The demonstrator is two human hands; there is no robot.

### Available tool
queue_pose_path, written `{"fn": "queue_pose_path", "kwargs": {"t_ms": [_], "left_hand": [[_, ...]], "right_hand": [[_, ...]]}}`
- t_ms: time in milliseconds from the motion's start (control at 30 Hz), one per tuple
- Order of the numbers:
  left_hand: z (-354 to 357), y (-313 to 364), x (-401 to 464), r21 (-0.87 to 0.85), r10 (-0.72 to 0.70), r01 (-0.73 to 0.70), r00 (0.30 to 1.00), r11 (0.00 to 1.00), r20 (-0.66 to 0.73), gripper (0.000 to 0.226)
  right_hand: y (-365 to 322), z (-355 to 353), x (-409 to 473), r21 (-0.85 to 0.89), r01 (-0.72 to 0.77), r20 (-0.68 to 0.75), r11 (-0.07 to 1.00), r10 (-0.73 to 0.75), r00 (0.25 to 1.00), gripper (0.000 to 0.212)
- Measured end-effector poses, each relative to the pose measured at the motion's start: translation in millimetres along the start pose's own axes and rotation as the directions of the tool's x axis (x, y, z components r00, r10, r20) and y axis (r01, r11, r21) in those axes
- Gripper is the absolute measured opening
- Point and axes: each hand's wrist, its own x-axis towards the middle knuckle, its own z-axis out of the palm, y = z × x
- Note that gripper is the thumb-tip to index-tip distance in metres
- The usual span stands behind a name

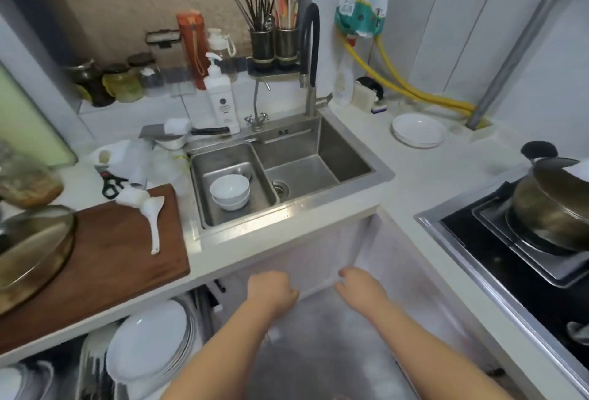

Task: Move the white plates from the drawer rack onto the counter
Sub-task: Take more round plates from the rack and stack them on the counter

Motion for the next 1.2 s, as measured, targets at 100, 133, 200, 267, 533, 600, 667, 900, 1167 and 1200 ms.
{"fn": "queue_pose_path", "kwargs": {"t_ms": [100, 133, 200, 267, 533, 600, 667, 900, 1167, 1200], "left_hand": [[19.8, -36.4, -33.1, 0.018, -0.019, 0.018, 1.000, 1.000, 0.022, 0.043], [24.4, -45.8, -41.5, 0.025, -0.024, 0.023, 0.999, 0.999, 0.021, 0.043], [32.2, -65.0, -57.0, 0.027, -0.035, 0.035, 0.999, 0.999, 0.026, 0.043], [39.8, -83.7, -72.4, 0.031, -0.049, 0.048, 0.998, 0.998, 0.041, 0.044], [55.3, -128.1, -110.7, -0.019, -0.139, 0.139, 0.990, 0.990, 0.019, 0.048], [61.6, -137.1, -119.2, -0.051, -0.185, 0.186, 0.982, 0.981, 0.030, 0.047], [68.3, -145.5, -126.7, -0.100, -0.240, 0.244, 0.969, 0.965, 0.051, 0.046], [97.2, -188.0, -144.6, -0.283, -0.416, 0.429, 0.903, 0.858, 0.109, 0.050], [122.4, -264.4, -137.9, -0.452, -0.482, 0.524, 0.849, 0.722, 0.215, 0.043], [125.6, -275.0, -134.0, -0.458, -0.475, 0.524, 0.850, 0.718, 0.228, 0.041]], "right_hand": [[-32.3, 29.2, -26.3, 0.015, 0.002, 0.003, 1.000, -0.003, 1.000, 0.041], [-40.3, 38.0, -31.6, 0.027, 0.007, -0.004, 1.000, -0.007, 1.000, 0.040], [-58.0, 55.2, -41.7, 0.054, 0.024, -0.008, 0.998, -0.024, 1.000, 0.039], [-75.9, 72.7, -51.7, 0.081, 0.038, 0.003, 0.996, -0.038, 0.999, 0.040], [-130.8, 109.1, -74.5, 0.044, 0.127, 0.065, 0.991, -0.130, 0.989, 0.041], [-141.5, 115.8, -74.3, 0.020, 0.154, 0.098, 0.988, -0.156, 0.983, 0.041], [-152.0, 122.6, -73.4, 0.004, 0.179, 0.142, 0.984, -0.178, 0.974, 0.042], [-192.0, 159.1, -69.0, 0.025, 0.247, 0.245, 0.969, -0.245, 0.938, 0.043], [-248.9, 212.3, -63.0, 0.234, 0.091, 0.342, 0.968, -0.170, 0.924, 0.048], [-256.4, 218.9, -61.2, 0.243, 0.074, 0.342, 0.967, -0.156, 0.927, 0.046]]}}
